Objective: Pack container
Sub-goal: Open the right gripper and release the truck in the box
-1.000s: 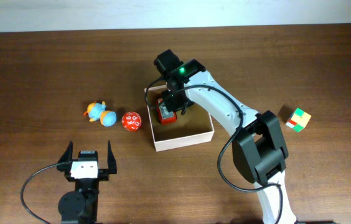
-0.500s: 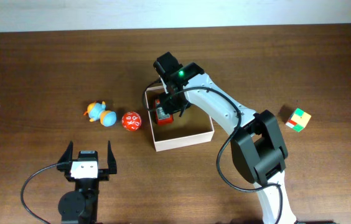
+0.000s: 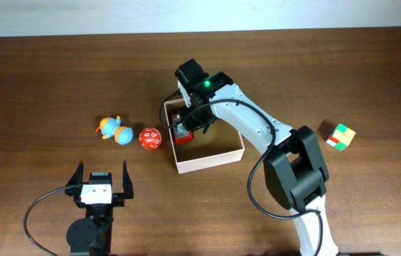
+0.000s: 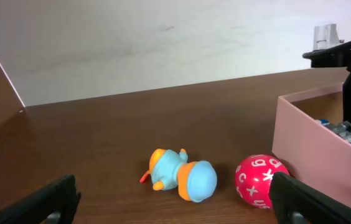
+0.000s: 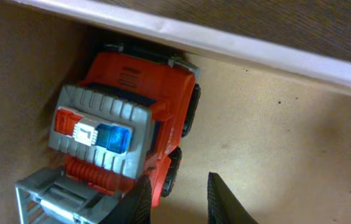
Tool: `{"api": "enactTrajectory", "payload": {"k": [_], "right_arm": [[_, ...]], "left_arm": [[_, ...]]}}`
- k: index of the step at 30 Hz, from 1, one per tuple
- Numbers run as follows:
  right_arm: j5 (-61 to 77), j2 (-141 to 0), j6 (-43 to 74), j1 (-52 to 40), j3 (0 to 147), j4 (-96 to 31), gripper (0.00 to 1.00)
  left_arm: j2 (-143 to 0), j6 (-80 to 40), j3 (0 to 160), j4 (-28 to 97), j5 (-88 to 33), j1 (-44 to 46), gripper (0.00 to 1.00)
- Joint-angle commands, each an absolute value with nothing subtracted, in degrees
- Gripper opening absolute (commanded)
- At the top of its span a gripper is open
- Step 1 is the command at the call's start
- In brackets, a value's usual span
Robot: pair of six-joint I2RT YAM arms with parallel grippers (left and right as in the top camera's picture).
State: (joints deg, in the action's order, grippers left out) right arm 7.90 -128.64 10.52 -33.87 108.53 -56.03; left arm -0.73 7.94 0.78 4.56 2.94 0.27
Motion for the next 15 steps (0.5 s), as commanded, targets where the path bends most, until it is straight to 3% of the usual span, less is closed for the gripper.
{"api": "enactTrajectory", "payload": {"k": [1, 15], "right_arm": [[10.3, -128.8, 9.2, -34.2, 108.2, -55.6, 0.24], [-1.8, -128.8, 15.7, -34.0, 108.2, -57.3, 0.36]], "left_arm": [[-0.3, 8.7, 0.5, 4.6, 2.3, 0.5, 0.99], [-0.3, 8.7, 0.5, 4.6, 2.3, 0.5, 0.99]]}}
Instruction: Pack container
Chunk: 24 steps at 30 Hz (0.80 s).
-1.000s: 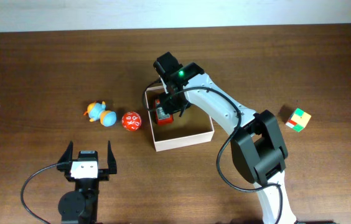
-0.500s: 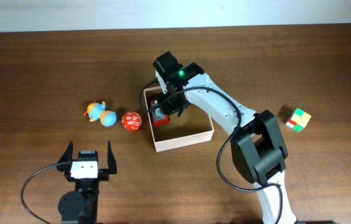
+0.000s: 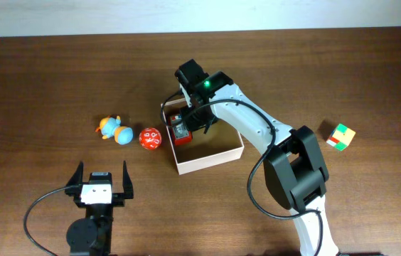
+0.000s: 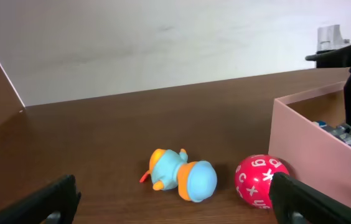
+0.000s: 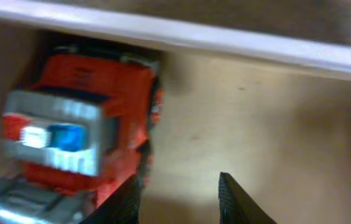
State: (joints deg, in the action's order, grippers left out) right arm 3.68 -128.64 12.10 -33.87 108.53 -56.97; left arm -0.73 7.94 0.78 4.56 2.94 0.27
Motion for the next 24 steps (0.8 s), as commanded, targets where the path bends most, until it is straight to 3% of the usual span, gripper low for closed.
{"api": "enactTrajectory", "payload": {"k": [1, 18, 24], "right_arm": [[-2.8, -128.8, 17.1, -34.0, 108.2, -57.5, 0.36], [-6.5, -128.8, 36.6, -30.3, 108.2, -58.4, 0.35], [-6.5, -128.8, 38.5, -28.5, 108.2, -58.3, 0.35]], "left_arm": [[-0.3, 8.7, 0.5, 4.6, 2.3, 0.5, 0.99], [-0.3, 8.7, 0.5, 4.6, 2.3, 0.5, 0.99], [-0.3, 8.7, 0.5, 4.6, 2.3, 0.5, 0.99]]}}
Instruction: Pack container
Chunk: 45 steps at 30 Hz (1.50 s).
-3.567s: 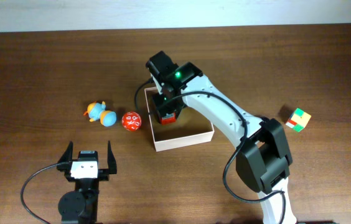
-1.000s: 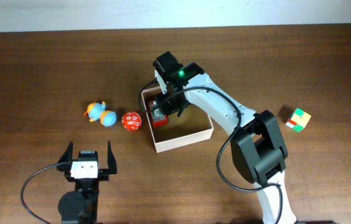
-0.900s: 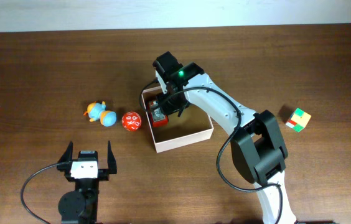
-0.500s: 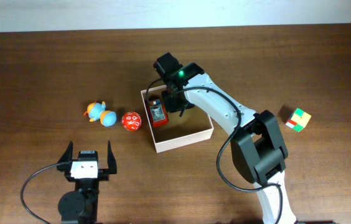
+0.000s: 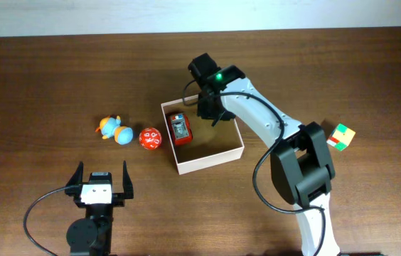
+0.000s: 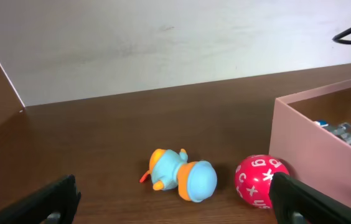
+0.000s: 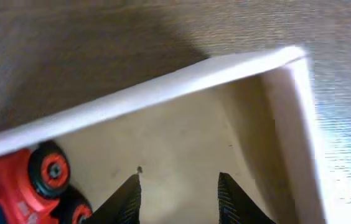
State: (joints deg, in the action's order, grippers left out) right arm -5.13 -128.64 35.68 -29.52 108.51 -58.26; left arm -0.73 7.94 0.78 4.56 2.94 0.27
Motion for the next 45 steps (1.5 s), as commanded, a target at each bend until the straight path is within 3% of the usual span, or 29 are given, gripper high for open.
{"api": "enactTrajectory", "payload": {"k": [1, 45], "right_arm": [[-6.5, -128.8, 38.6, -28.3, 108.2, -58.2, 0.35], [-4.7, -128.7, 56.1, -23.4, 108.2, -58.1, 0.34]], "left_arm": [[-0.3, 8.7, 0.5, 4.6, 2.3, 0.5, 0.99], [-0.3, 8.7, 0.5, 4.6, 2.3, 0.5, 0.99]]}}
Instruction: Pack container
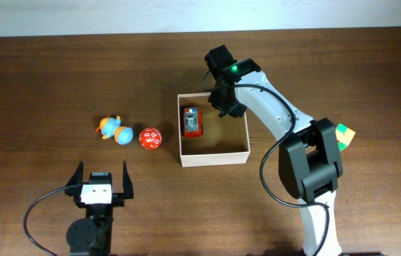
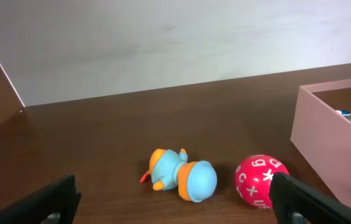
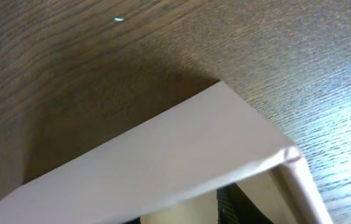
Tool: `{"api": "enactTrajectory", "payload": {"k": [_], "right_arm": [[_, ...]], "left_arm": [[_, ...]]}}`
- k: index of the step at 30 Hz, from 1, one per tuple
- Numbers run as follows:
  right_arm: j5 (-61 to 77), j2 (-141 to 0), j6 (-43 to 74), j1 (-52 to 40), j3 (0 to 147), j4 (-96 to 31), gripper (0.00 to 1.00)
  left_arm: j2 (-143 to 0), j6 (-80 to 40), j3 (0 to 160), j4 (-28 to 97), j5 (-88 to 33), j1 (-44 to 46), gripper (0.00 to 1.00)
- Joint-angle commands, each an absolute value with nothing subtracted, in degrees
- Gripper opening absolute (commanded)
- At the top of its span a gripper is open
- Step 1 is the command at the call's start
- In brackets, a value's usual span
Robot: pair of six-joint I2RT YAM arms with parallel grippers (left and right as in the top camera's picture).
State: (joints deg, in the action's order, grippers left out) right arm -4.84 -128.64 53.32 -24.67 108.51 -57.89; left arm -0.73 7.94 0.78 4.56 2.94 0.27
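Note:
The pink open box [image 1: 215, 158] lies square on the table with the red toy truck [image 1: 192, 122] in its left part. My right gripper [image 1: 227, 107] is at the box's far wall near the right corner. In the right wrist view the wall [image 3: 163, 155] covers most of its fingers [image 3: 225, 206], which stand apart inside the box with nothing between them. A blue-and-orange duck [image 2: 183, 176] and a red lettered ball [image 2: 261, 180] lie left of the box [image 2: 337, 143]. My left gripper [image 2: 174, 213] rests open near the front edge, facing them.
A multicoloured cube [image 1: 345, 134] lies at the right, partly behind my right arm. The bare wooden table [image 1: 58, 71] ends at a white wall at the back.
The box was skewed; it now lies square and further right, the truck with it. My right gripper has moved right, from mid far wall to near the far right corner.
My right gripper was low in the skewed box next to the red truck, and stayed there half a second later. Then it was up at the far wall, the truck left lying inside. Now the box lies straight and further right. The left arm, duck and ball never moved.

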Motion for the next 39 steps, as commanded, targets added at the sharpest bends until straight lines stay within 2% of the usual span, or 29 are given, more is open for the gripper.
{"api": "enactTrajectory", "payload": {"k": [1, 20, 26, 39], "right_arm": [[-4.5, -128.8, 56.4, -23.2, 108.2, -58.1, 0.34], [-0.8, -128.7, 57.2, -17.3, 108.2, -60.3, 0.35], [-0.5, -128.7, 47.1, -17.3, 108.2, -59.7, 0.42], [1.1, -128.7, 32.9, -17.3, 108.2, -59.6, 0.42]], "left_arm": [[-0.3, 8.7, 0.5, 4.6, 2.3, 0.5, 0.99], [-0.3, 8.7, 0.5, 4.6, 2.3, 0.5, 0.99], [-0.3, 8.7, 0.5, 4.6, 2.3, 0.5, 0.99], [-0.3, 8.7, 0.5, 4.6, 2.3, 0.5, 0.99]]}}
